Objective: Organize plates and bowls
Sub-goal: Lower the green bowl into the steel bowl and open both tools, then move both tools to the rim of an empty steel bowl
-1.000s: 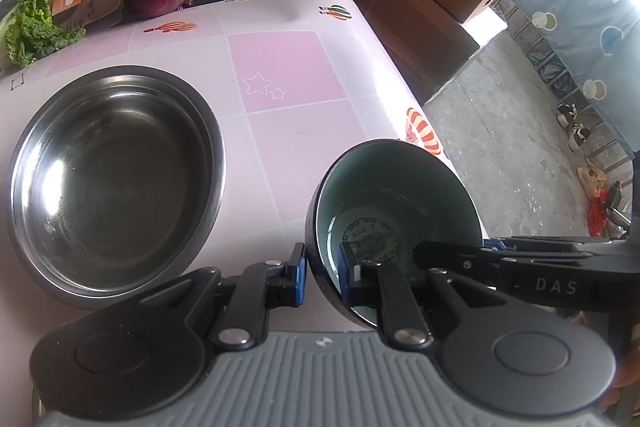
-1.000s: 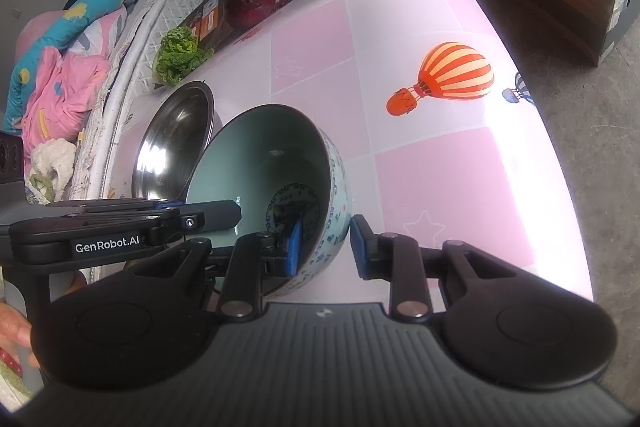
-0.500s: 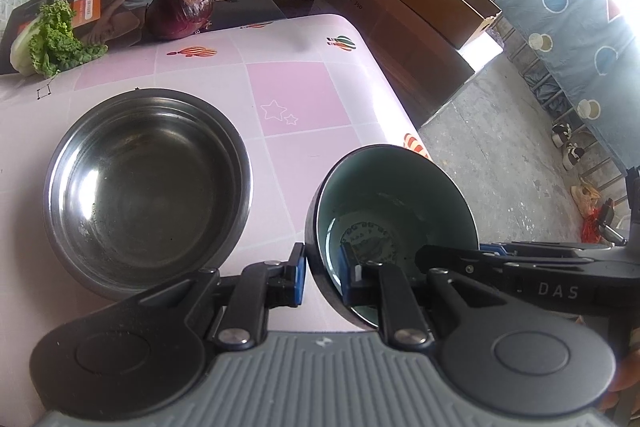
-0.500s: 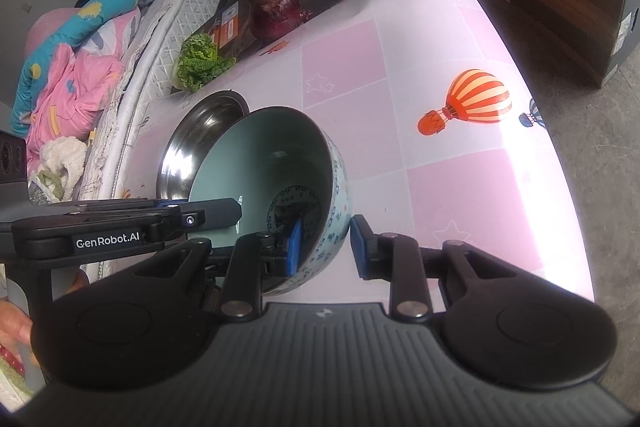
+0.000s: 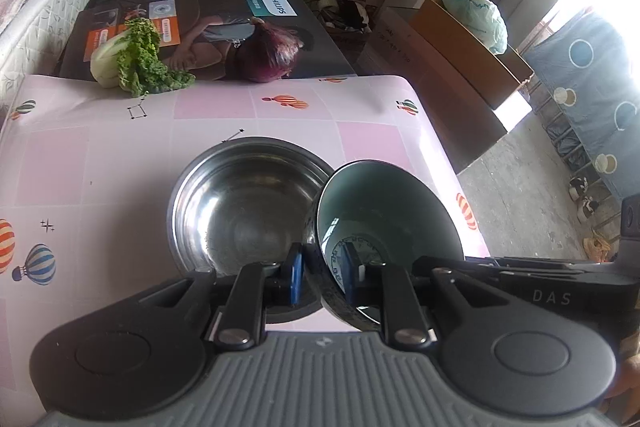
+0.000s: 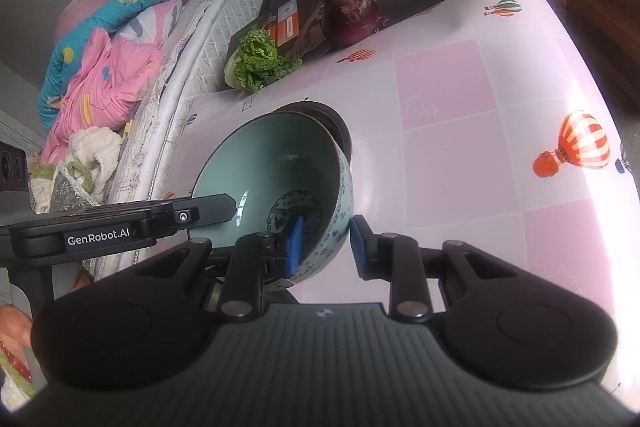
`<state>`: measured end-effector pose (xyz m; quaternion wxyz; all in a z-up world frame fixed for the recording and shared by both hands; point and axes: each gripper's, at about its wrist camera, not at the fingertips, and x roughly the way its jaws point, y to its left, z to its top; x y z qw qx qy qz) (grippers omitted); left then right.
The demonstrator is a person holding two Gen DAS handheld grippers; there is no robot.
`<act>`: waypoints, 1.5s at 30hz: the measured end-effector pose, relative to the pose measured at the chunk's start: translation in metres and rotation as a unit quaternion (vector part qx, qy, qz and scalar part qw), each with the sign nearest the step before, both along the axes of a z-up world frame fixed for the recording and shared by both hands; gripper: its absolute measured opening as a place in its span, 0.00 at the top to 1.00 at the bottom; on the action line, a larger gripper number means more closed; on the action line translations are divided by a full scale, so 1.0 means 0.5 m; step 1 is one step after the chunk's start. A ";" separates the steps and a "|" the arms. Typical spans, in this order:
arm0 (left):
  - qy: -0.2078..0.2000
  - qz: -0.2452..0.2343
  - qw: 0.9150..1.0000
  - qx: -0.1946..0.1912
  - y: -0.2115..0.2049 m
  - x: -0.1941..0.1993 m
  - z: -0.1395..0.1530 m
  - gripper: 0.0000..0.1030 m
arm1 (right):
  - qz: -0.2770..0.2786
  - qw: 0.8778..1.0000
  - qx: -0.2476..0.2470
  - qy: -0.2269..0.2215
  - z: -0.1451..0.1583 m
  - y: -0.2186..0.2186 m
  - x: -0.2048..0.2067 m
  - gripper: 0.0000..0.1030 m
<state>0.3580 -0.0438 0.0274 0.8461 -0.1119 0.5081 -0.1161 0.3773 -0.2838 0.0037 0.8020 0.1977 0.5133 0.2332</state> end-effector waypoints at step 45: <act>-0.136 0.106 0.982 0.070 0.296 -0.535 0.059 0.04 | -0.099 0.984 0.068 -0.134 0.001 0.064 -0.516 0.54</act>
